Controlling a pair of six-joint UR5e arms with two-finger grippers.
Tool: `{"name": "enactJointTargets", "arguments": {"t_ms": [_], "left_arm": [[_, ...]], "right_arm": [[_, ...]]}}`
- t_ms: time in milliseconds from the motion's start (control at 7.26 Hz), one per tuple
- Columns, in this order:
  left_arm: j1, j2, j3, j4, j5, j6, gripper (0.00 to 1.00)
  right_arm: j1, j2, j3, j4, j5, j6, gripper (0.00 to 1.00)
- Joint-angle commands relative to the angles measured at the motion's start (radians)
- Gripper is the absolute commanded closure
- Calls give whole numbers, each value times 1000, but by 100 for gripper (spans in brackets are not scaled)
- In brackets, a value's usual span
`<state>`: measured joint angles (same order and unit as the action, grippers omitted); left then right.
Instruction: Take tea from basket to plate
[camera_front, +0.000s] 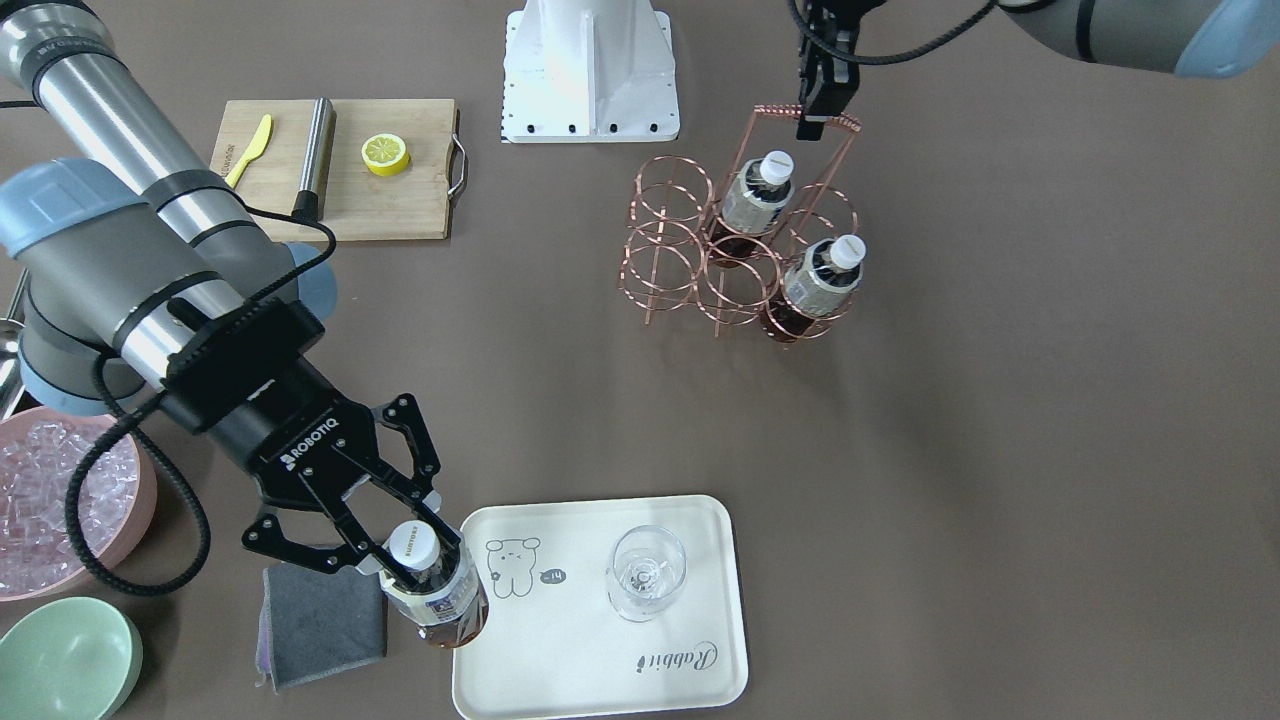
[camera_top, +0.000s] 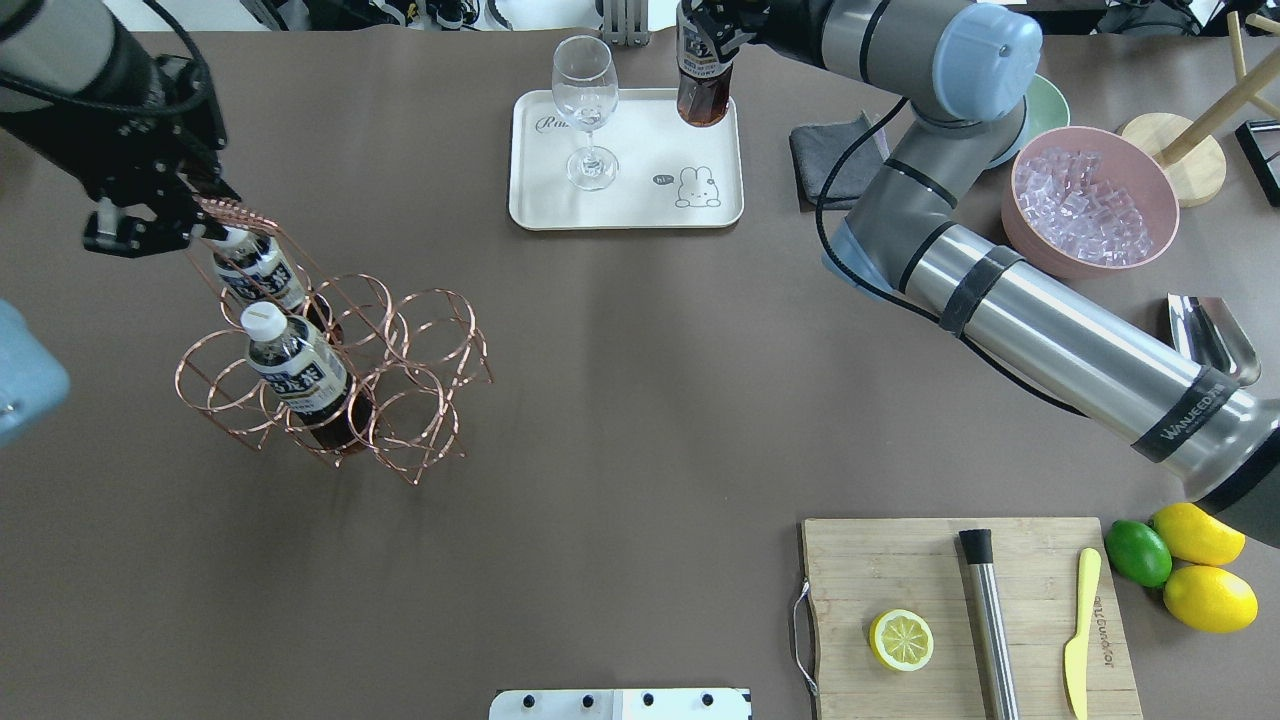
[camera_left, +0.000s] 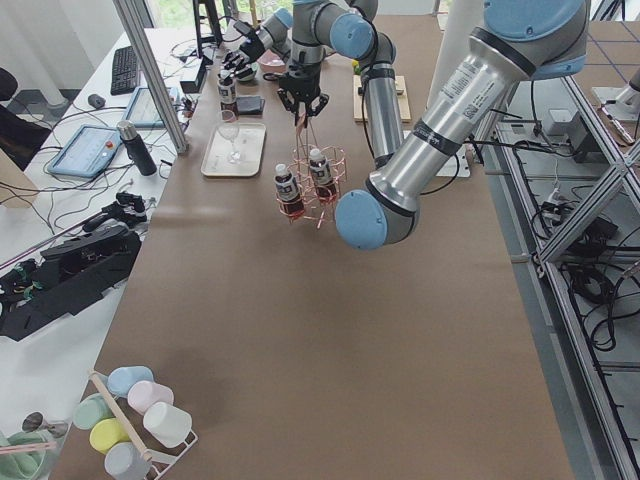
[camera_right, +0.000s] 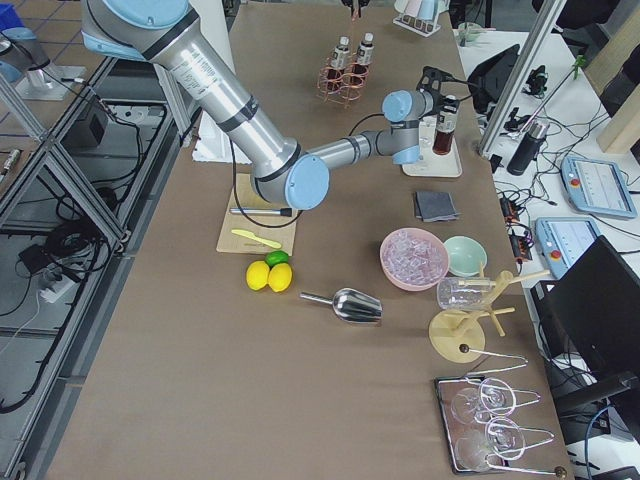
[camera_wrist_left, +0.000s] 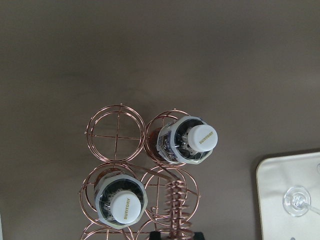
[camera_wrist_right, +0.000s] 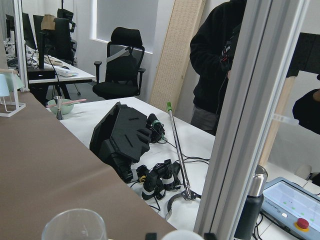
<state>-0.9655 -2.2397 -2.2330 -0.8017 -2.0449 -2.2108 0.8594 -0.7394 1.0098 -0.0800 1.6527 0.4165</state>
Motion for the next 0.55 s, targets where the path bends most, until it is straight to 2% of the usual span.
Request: {"name": "enactJointTargets", "arguments": {"t_ms": [0,138,275,413], "left_arm": [[-260,144,117,-22,-44,303,100],[-345,143,291,-115,-87,375,100],[-395,143,434,-249,-89,364,100],[-433,141,522,-336,-86,364,100]], "right_arm": [[-36,20,-103,89,-45,22,100],[-36,20,-129,120,-45,66,100],[-40,20,-134,124,-45,70,100],[-48,20,-134,126,-45,73,100]]}}
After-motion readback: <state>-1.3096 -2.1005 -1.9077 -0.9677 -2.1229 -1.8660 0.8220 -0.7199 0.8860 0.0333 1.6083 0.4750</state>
